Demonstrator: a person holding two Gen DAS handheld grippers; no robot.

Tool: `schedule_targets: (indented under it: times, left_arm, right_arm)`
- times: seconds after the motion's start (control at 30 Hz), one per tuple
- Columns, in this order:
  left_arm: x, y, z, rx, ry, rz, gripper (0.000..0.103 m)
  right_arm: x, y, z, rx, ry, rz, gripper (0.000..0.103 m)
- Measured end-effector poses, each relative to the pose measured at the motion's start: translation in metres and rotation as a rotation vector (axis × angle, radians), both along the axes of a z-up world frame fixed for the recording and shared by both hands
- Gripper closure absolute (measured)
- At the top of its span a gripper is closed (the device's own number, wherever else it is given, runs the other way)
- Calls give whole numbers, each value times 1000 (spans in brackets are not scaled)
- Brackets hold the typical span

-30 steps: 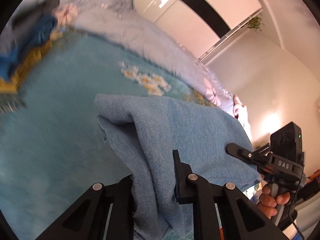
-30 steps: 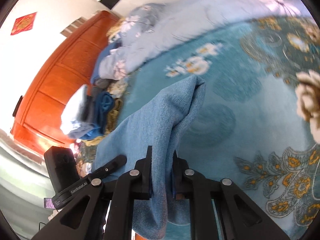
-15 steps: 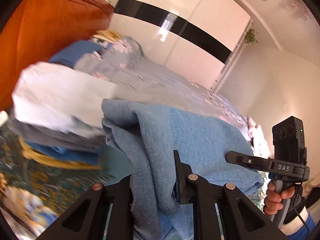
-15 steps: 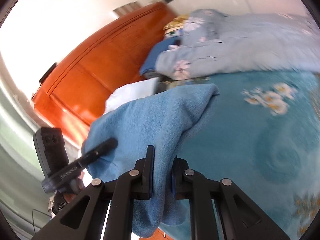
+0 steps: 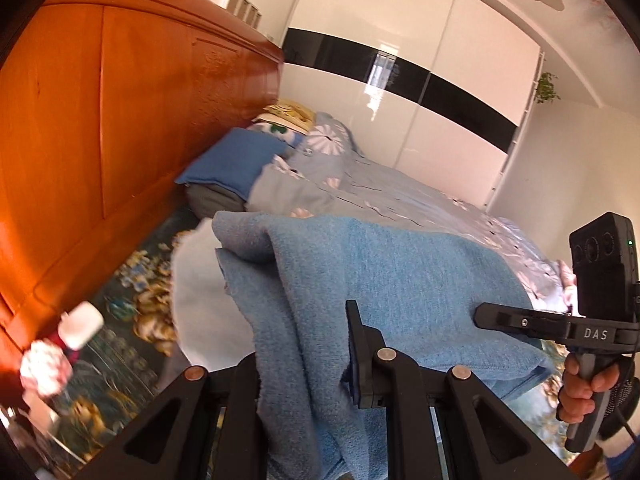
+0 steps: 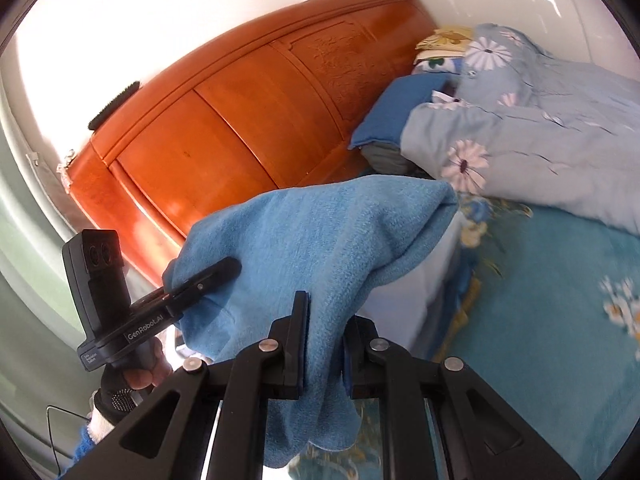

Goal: Fold clothes
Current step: 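Lower the sweater onto the clothes stack with both grippers and release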

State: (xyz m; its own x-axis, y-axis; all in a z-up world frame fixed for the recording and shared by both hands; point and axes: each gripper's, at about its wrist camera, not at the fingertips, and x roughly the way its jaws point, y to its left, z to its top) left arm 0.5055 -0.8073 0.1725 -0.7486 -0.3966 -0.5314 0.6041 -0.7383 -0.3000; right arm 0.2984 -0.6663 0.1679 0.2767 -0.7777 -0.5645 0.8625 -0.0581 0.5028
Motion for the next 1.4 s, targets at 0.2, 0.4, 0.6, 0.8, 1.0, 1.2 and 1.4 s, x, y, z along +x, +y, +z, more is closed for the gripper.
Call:
schedule_targets:
  times: [0.2, 0.4, 0.6, 0.8, 1.0, 1.2, 1.4]
  left_arm:
    - [-8, -46, -10, -3, 4, 35, 87]
    - [-22, -73, -35, 4, -15, 22, 85]
    - [-24, -82, -66, 38, -10, 26, 79]
    - [-24, -79, -72, 40, -13, 43, 71]
    - [-9, -68, -48, -23, -17, 106, 52]
    - [5, -53, -13, -89, 39, 128, 44]
    - [-34, -38, -6, -148, -42, 51, 44]
  right_arm:
    - [-7, -44, -13, -3, -3, -9, 89]
    - [-16, -62, -41, 33, -11, -17, 88]
    - [-28, -70, -71, 65, -47, -25, 87]
    - [-37, -74, -80, 82, -74, -34, 85]
    - [-32, -61, -61, 96, 4, -42, 77]
    - [-40, -42, -35, 43, 103, -92, 65]
    - [-42, -43, -11, -32, 68, -105, 65]
